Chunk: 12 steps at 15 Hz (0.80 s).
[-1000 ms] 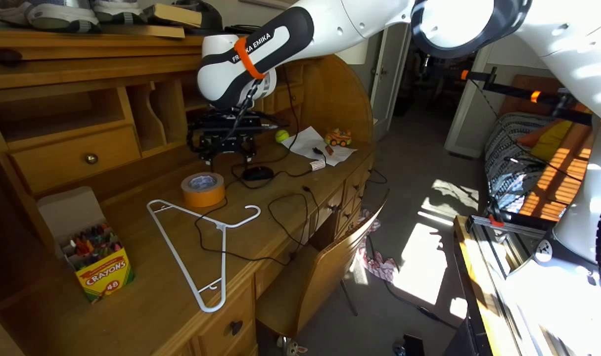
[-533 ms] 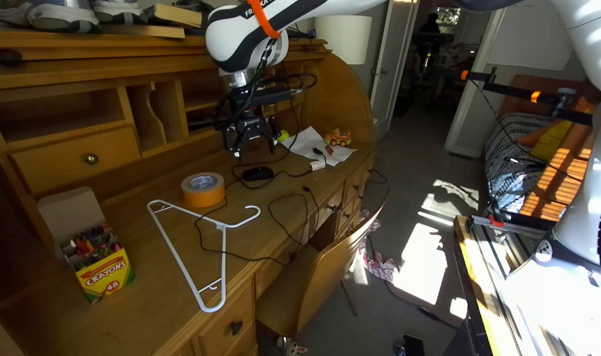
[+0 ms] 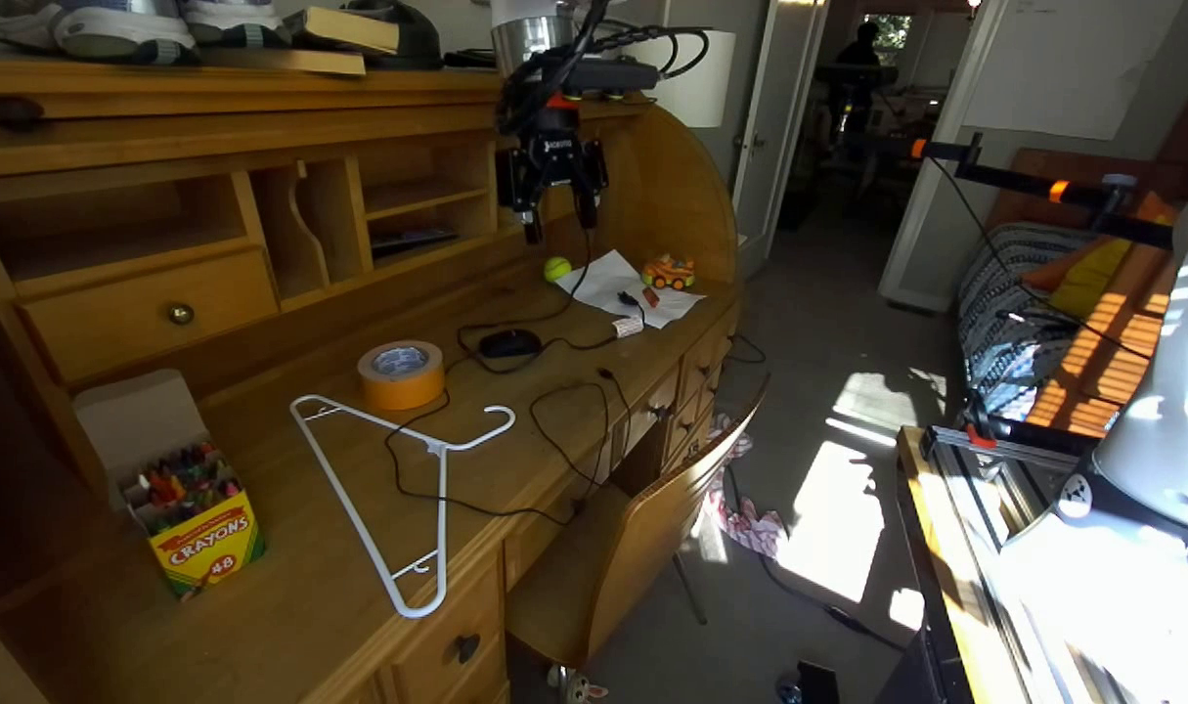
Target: Move the orange tape closer to the coat hanger
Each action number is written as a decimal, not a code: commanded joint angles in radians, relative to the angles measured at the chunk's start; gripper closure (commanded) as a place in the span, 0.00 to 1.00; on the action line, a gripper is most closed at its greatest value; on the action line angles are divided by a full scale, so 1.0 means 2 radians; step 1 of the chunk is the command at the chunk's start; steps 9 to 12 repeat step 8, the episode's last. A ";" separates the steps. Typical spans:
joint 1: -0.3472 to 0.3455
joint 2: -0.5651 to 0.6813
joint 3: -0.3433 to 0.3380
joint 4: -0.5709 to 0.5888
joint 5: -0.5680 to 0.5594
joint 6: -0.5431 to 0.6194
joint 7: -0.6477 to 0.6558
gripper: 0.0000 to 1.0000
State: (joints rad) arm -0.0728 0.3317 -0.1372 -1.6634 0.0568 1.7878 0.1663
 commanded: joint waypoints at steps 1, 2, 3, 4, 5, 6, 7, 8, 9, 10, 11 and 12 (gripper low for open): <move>-0.009 -0.111 0.007 -0.120 -0.003 0.098 -0.051 0.00; -0.012 -0.126 0.006 -0.133 0.003 0.126 -0.061 0.00; -0.009 -0.073 0.006 -0.067 -0.001 0.074 -0.038 0.00; -0.010 -0.088 0.006 -0.078 -0.001 0.081 -0.040 0.00; -0.011 -0.091 0.006 -0.078 -0.001 0.080 -0.040 0.00; -0.011 -0.089 0.006 -0.076 -0.001 0.080 -0.040 0.00; -0.010 -0.084 0.007 -0.075 -0.001 0.080 -0.040 0.00; -0.010 -0.081 0.007 -0.074 -0.001 0.080 -0.040 0.00; -0.010 -0.081 0.007 -0.074 -0.001 0.080 -0.040 0.00; -0.010 -0.081 0.007 -0.074 -0.001 0.080 -0.040 0.00; -0.010 -0.081 0.007 -0.074 -0.001 0.080 -0.040 0.00; -0.010 -0.081 0.007 -0.074 -0.001 0.080 -0.040 0.00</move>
